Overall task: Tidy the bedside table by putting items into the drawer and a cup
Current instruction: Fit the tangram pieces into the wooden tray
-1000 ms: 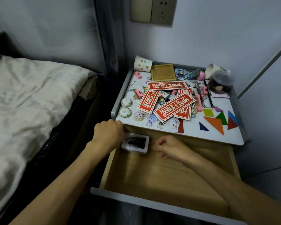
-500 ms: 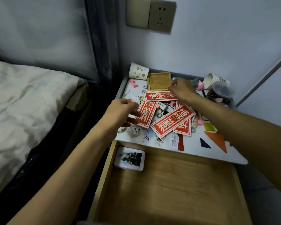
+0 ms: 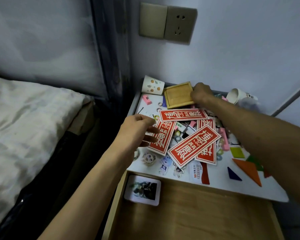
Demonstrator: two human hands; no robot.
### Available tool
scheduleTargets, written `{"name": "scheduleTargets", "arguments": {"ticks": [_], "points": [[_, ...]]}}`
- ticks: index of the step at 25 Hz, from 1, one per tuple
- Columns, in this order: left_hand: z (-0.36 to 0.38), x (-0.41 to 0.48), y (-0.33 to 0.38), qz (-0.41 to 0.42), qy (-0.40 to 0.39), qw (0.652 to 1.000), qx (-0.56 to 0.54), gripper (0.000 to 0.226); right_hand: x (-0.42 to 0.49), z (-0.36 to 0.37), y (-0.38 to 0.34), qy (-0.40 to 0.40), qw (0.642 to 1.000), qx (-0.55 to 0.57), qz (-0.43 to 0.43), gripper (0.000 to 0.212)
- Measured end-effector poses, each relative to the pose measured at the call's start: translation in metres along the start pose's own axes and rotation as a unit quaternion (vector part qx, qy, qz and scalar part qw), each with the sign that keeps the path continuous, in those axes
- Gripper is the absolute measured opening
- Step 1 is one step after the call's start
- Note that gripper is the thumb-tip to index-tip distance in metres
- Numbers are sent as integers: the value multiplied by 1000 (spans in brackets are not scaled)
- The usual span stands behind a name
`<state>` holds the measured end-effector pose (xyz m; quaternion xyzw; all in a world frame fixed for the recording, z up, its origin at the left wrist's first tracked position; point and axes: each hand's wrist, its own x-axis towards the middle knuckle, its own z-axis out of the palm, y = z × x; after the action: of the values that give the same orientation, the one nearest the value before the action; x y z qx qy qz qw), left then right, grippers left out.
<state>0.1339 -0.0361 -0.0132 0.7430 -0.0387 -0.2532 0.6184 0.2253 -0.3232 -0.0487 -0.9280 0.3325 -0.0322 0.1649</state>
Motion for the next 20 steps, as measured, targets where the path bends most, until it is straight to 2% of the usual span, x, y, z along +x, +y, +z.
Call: {"name": "scheduleTargets", "arguments": {"ticks": [4,7,9,11,13,16,18,19,20], "points": [[7,-4,-3,17,15,999,29,20,-8,-37,5,7,997,79,-6,17],[19,-15,-5,19,0,999,28,21,-51,-71,20,30,979,201,-6,38],[32,-26,-9,12,-28,999,11,26,-109,-82,36,4,944,328,-12,43],[42,-39,-15,-2,-69,997,-23,33,-172,-75,51,-59,896,439,-11,51],[53,-53,-20,-9,-111,993,-44,36,-229,-65,64,-99,860,501,3,65],[70,-72,-28,1,-113,992,-58,23,-281,-50,77,-129,817,561,44,56],[76,-77,-34,2,-81,994,-74,16,-294,-44,82,-155,820,550,42,43],[78,-78,-36,-7,-69,993,-92,16,-294,-43,88,-169,842,511,28,35],[79,-79,-37,-18,-62,991,-117,17,-288,-44,97,-164,880,446,7,26]]}}
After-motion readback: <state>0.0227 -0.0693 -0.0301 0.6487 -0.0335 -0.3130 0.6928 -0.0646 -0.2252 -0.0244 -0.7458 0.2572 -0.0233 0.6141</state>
